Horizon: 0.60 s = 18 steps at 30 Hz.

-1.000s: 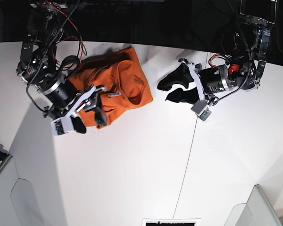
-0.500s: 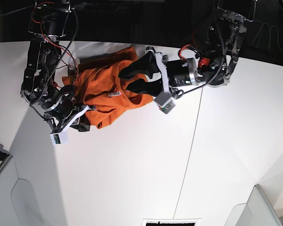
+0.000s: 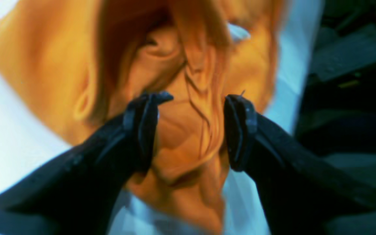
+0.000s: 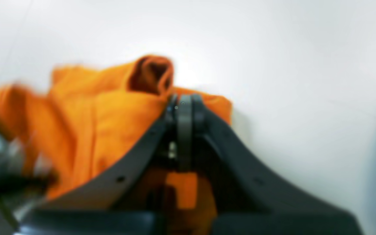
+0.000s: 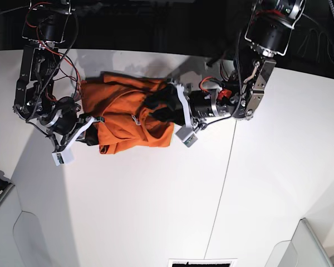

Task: Layout the t-shirt on the table in an organized manner, then fold the t-shirt properly
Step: 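Grasp the folded bundle with both grippers and fold it over again, then press and square the folded shirt with both grippers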

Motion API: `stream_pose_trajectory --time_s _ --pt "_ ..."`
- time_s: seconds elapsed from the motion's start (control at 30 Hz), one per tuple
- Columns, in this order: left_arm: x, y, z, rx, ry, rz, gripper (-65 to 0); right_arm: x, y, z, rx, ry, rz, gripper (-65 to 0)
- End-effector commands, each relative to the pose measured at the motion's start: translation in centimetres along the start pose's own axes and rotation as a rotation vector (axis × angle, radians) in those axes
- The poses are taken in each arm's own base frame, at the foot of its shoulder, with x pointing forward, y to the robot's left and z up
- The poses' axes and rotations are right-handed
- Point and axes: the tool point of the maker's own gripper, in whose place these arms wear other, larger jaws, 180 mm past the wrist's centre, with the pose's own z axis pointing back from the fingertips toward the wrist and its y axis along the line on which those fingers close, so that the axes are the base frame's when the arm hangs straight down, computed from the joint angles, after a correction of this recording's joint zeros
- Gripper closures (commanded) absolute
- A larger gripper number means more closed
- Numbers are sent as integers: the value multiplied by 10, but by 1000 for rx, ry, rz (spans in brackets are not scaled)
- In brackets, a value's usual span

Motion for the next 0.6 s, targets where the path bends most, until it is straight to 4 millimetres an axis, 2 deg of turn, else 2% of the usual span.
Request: stream_pose_trajectory --time_s 0.0,0.1,0.2,0.33,0.47,0.57 --pt "13 16 1 49 10 -21 -361 11 5 6 23 -44 22 0" --pt "40 39 -6 93 4 -50 -361 -6 10 14 22 -31 16 0" --pt "78 57 -14 123 -37 -72 -361 -17 21 22 53 -42 -5 0" --pt "112 56 -30 107 -55 -66 -361 -29 44 29 112 -56 -23 0" --pt "129 53 -32 100 -57 -79 -361 -32 65 25 152 -79 -56 0" --pt "138 50 -28 81 -37 -71 -361 -29 73 22 166 -102 -75 0"
